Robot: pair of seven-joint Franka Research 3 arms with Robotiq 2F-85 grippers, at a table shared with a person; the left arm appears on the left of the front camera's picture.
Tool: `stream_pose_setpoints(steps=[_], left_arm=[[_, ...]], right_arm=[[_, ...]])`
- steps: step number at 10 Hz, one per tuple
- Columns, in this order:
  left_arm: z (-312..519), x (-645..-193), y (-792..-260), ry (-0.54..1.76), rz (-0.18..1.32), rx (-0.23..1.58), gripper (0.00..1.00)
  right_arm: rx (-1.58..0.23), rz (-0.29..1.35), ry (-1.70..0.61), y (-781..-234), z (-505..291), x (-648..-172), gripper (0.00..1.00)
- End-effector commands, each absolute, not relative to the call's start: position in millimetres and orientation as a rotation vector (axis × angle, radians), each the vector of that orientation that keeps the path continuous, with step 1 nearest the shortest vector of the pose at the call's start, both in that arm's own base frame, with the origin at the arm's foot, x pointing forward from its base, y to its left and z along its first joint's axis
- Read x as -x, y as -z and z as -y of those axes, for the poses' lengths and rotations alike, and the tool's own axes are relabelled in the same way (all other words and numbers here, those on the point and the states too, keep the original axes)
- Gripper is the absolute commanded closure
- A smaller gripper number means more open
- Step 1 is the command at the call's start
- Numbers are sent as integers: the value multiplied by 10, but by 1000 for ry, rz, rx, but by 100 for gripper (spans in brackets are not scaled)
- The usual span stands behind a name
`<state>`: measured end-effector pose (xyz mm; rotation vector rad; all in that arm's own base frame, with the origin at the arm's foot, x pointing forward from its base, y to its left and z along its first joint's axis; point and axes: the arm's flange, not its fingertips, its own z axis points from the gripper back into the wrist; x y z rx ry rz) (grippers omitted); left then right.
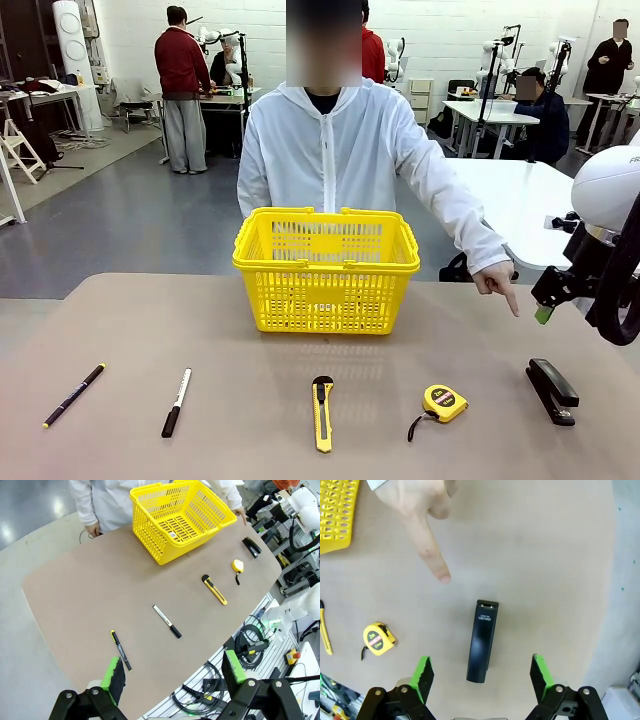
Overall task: Place the items the person wants into the basket.
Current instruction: Pick up the item the person points to and place it in the Market Basket.
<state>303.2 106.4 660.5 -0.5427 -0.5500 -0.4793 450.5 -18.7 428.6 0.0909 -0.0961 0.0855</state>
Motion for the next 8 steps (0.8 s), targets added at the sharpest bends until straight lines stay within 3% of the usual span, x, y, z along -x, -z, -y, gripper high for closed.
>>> stream_pose_setpoints(steps=[1, 4, 8], left_arm=[[-1083, -3034, -6623, 494, 552, 551, 0], [-1083, -3034, -6623, 494, 552, 551, 0], [-1083, -3034, -6623, 494, 552, 551, 0]], right_arm=[[-41, 77, -35, -4106, 158, -4513, 0], [11, 78, 8, -3812, 115, -4509, 0], [64, -54, -8, -3330, 30, -4618, 0]])
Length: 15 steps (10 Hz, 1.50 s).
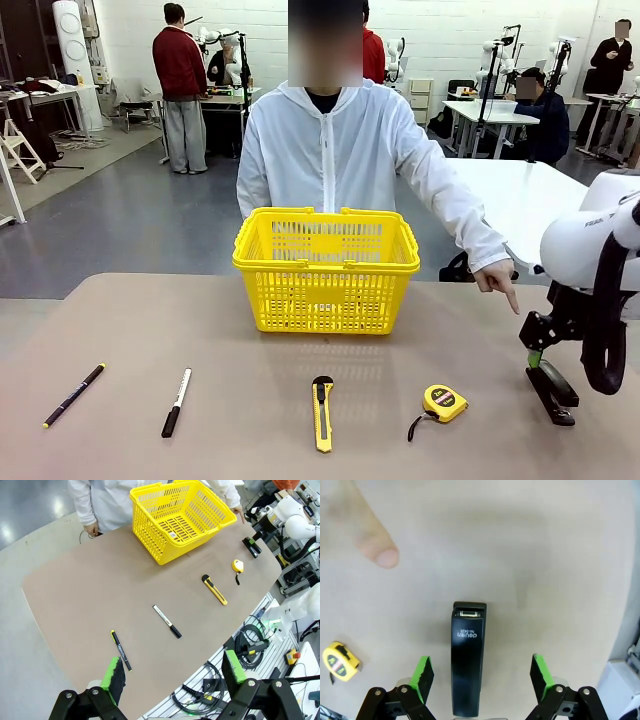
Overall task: Place the items the person wants into the basket.
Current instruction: Pick up the item the person points to and place it in the Market Basket.
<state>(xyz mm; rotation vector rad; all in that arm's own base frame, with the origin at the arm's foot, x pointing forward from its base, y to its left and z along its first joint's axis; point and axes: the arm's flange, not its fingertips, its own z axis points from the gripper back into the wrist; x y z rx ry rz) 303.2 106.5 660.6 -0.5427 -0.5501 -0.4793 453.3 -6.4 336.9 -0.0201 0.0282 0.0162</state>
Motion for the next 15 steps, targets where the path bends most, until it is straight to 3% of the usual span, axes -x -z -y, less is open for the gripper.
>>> stream_pose_setpoints(steps=[1, 3, 4, 5, 6, 7, 13, 15], left_arm=[[-1083, -3034, -6623, 494, 552, 551, 0], [-1083, -3034, -6623, 494, 552, 551, 0], [-1083, -3034, -6623, 494, 552, 551, 0], [-1083, -3034, -6623, 494, 552, 551, 0], [-1083, -3034, -6623, 494, 552, 551, 0], [-1083, -3034, -6623, 494, 552, 551, 0], [-1083, -3034, -6623, 494, 552, 551, 0], [-1083, -3034, -6623, 494, 552, 551, 0]], right_arm=[[65, -78, -17, -3295, 20, -4615, 0], [63, -90, -34, -3301, 23, -4597, 0], [54, -123, -55, -3291, 30, -4597, 37], [65, -135, -49, -3312, 40, -4582, 58], [65, -141, -49, -3316, 38, -4581, 95], [66, -161, -51, -3314, 43, -4587, 100], [49, -187, -41, -3347, 61, -4595, 100], [93, -126, -26, -3632, 16, -4494, 100]])
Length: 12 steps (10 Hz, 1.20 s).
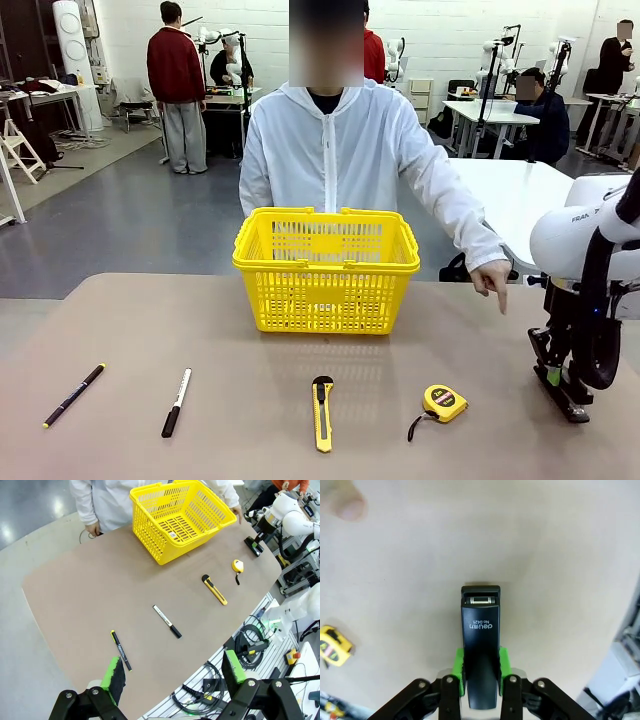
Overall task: Place the items the person wants into the basket.
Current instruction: Pick up the item the person points to and place it in the Market Basket.
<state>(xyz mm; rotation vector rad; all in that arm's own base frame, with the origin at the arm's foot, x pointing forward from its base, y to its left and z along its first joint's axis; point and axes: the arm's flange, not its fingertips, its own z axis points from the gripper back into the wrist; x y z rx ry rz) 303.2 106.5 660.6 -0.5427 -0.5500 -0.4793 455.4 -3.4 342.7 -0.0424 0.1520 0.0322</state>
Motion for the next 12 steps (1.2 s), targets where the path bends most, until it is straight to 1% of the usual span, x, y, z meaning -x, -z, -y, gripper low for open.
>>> stream_pose_setpoints(steps=[1, 2, 3, 4, 5, 7, 9, 10, 12], left_arm=[[-1083, -3034, -6623, 494, 552, 551, 0], [-1083, -3034, -6623, 494, 552, 551, 0], [-1083, -3034, -6623, 494, 552, 551, 0], [-1083, -3034, -6623, 494, 552, 551, 0], [-1083, -3034, -6623, 494, 552, 551, 0], [-1083, -3034, -6623, 494, 552, 551, 0], [-1083, -3034, -6623, 494, 552, 551, 0], [-1083, -3034, -6623, 494, 552, 551, 0], [-1083, -3034, -6623, 494, 552, 551, 0]], right_arm=[[119, -28, -49, -4074, -89, -4350, 100], [140, 53, -29, -4571, -192, -4264, 100], [170, 88, -34, -4986, -331, -4217, 100], [173, 96, -92, -5319, -500, -4219, 100], [175, 108, -191, -5558, -741, -4318, 100], [169, 134, -349, -5814, -1327, -4651, 100], [158, 171, -507, -6065, -2154, -4889, 100], [166, 161, -573, -6105, -2550, -4971, 100], [179, 139, -654, -5959, -3159, -5161, 100]])
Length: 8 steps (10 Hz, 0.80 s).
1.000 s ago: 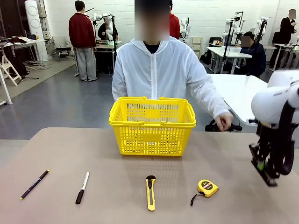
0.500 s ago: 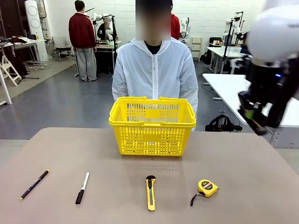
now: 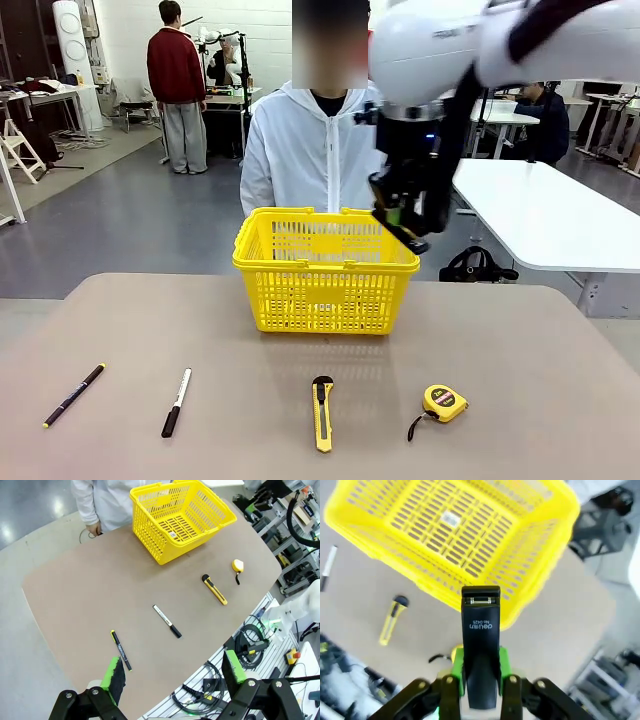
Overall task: Place the items the person wants into the basket.
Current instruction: Pick up the item the person points to and place it in the Market Basket.
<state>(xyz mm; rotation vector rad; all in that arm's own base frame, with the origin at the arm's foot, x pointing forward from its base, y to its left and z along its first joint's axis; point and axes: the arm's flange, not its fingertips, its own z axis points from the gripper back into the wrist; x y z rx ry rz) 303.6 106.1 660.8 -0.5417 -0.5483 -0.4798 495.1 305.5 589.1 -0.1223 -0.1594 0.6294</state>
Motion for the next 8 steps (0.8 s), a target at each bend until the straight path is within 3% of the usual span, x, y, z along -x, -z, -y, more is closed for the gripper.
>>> stream_pose_setpoints(steps=[1, 8], left_arm=[[-1083, -3034, -6623, 494, 552, 551, 0], [-1083, -3034, -6623, 494, 552, 551, 0]], right_arm=[[160, 123, -661, -5935, -3324, -5249, 100], [120, 131, -680, -5782, -3399, -5144, 100]])
